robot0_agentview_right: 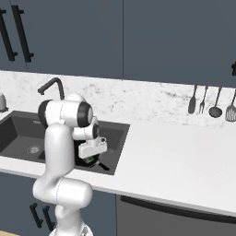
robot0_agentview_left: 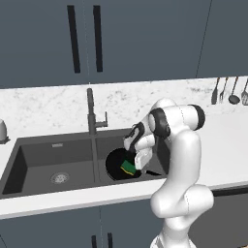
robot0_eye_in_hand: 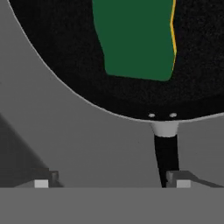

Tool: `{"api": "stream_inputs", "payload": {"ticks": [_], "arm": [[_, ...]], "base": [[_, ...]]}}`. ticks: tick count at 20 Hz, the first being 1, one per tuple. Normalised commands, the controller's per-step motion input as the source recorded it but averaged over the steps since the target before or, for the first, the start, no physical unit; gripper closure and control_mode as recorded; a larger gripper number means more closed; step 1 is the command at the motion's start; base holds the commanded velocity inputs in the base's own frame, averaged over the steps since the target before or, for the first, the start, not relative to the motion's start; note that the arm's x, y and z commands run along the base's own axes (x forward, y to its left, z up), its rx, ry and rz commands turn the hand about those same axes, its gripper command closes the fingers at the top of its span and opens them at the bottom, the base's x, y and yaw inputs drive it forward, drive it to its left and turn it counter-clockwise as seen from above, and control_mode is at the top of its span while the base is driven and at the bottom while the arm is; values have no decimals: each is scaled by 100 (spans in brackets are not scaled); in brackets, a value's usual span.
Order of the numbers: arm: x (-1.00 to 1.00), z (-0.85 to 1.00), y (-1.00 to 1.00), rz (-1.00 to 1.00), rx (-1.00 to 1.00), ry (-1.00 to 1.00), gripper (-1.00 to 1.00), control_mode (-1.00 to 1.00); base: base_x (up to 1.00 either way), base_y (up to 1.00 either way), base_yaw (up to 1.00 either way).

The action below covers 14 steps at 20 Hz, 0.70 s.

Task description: Pick the pan and sponge and place them into the sink. Then turn on the water.

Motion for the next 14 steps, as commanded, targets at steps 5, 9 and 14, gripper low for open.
{"api": "stream_inputs", "payload": {"ticks": [5,9,14], "arm": [[-91,58,1,0,0,0,-100,-100],[-35,82,1,0,0,0,-100,-100],[-7,98,0,-1,0,0,-100,-100]], "base": [[0,0,0],[0,0,0],[0,0,0]]}}
